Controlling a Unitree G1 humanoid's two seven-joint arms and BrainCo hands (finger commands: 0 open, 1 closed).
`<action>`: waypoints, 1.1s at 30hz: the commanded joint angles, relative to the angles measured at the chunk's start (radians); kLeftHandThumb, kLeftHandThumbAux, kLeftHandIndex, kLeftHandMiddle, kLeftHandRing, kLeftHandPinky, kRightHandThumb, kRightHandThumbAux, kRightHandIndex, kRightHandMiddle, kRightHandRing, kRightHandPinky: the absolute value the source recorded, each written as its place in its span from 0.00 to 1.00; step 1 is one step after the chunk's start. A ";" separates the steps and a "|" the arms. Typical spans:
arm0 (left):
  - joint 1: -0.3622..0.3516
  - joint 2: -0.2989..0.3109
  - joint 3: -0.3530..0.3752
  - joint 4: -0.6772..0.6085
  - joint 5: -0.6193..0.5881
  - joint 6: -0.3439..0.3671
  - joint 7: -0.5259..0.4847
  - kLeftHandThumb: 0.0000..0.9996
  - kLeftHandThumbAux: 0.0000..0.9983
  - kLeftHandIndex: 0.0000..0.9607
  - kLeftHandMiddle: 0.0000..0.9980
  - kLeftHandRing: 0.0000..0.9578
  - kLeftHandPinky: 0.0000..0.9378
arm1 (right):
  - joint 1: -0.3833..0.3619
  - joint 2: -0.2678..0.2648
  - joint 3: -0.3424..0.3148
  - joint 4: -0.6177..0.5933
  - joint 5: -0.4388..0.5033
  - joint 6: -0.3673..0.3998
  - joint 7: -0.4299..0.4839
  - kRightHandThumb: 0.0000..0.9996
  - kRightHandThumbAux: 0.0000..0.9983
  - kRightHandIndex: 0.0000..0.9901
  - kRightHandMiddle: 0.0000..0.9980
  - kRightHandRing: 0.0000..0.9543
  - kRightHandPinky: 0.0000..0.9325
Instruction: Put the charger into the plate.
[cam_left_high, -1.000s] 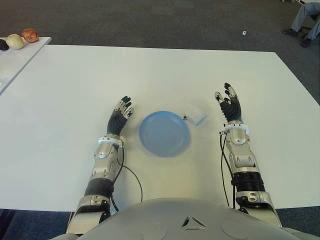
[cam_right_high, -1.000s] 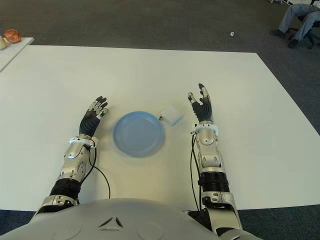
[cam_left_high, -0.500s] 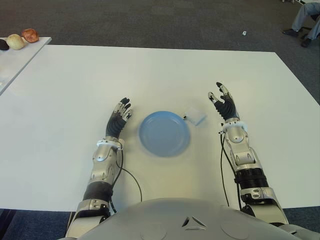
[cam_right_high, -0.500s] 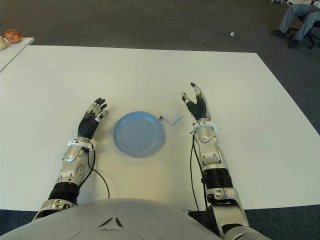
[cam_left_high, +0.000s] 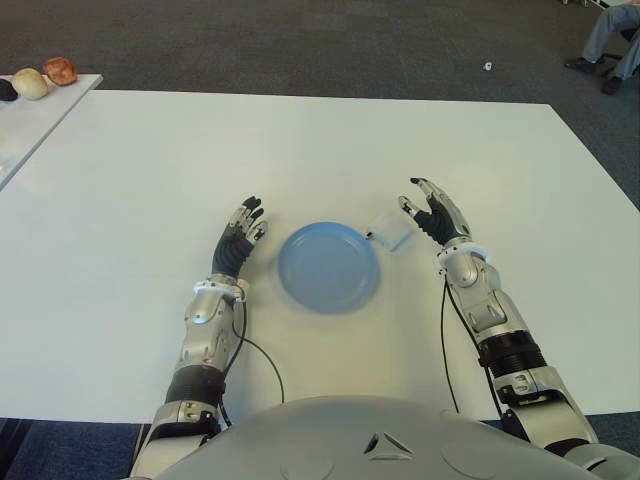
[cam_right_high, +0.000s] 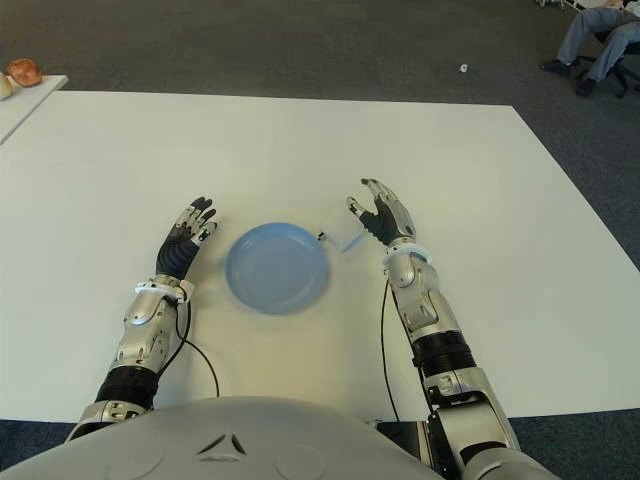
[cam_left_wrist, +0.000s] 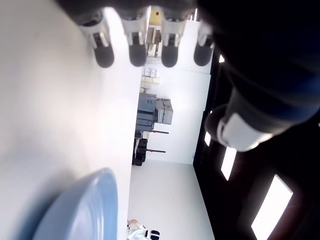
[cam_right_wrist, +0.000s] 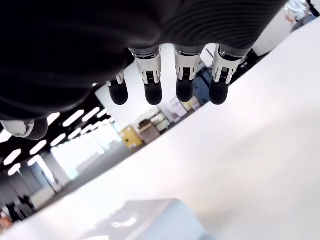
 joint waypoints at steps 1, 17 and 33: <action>0.026 -0.007 -0.014 0.001 0.013 0.032 0.007 0.00 0.66 0.01 0.05 0.05 0.08 | -0.023 -0.018 0.055 0.073 -0.053 0.018 0.022 0.35 0.16 0.00 0.00 0.00 0.00; 0.058 -0.004 -0.026 -0.056 0.025 0.061 0.014 0.00 0.65 0.00 0.05 0.04 0.07 | -0.025 -0.039 0.133 0.065 -0.128 0.064 0.076 0.30 0.15 0.00 0.00 0.00 0.00; 0.072 -0.007 -0.028 -0.078 0.022 0.079 0.018 0.00 0.64 0.01 0.05 0.04 0.08 | -0.026 -0.030 0.174 0.109 -0.150 0.071 0.077 0.30 0.12 0.00 0.00 0.00 0.00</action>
